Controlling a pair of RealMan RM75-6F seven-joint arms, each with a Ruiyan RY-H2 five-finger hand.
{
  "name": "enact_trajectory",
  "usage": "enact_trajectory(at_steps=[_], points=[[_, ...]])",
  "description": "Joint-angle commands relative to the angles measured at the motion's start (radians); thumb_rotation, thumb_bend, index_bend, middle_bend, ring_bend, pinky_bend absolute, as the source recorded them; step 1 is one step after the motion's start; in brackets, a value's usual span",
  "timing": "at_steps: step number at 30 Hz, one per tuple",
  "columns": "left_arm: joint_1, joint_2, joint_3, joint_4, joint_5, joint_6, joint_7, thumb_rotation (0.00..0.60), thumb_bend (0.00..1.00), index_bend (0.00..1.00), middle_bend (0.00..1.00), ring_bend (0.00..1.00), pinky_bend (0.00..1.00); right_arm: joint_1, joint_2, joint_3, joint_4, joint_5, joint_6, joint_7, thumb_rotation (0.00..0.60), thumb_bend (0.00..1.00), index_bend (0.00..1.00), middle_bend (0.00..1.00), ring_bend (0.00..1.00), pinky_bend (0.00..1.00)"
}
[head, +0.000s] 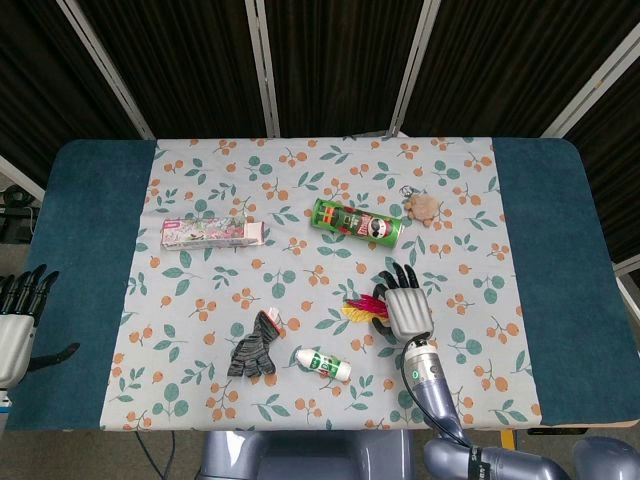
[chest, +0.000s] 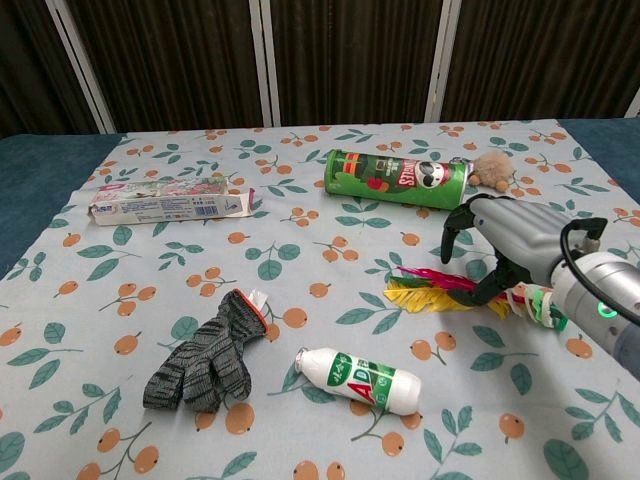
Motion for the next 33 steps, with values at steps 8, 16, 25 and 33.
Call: enact_trajectory(at_steps=[8,16,25,33], points=[[-0.002,0.0,-0.001,0.0,-0.001,-0.003,0.001,0.527,0.06,0.0,0.0,0.0,0.0,0.029,-0.071,0.003,0.068,-0.029,0.006,0.047,0.6,0.22,0.51,0.22,0.0,0.0],[-0.005,0.002,0.0,-0.002,-0.002,-0.008,-0.001,0.526,0.06,0.0,0.0,0.0,0.0,0.05,-0.114,0.015,0.131,-0.023,-0.01,0.07,0.6,0.25,0.54,0.25,0.0,0.0],[-0.007,0.003,-0.001,-0.002,-0.004,-0.01,-0.002,0.529,0.06,0.0,0.0,0.0,0.0,0.057,-0.133,0.021,0.163,-0.031,-0.008,0.087,0.6,0.4,0.59,0.27,0.0,0.0],[-0.007,0.002,-0.001,-0.003,-0.004,-0.01,0.0,0.526,0.06,0.01,0.0,0.0,0.0,0.057,-0.126,0.026,0.15,-0.033,-0.002,0.092,0.6,0.43,0.62,0.29,0.0,0.0]])
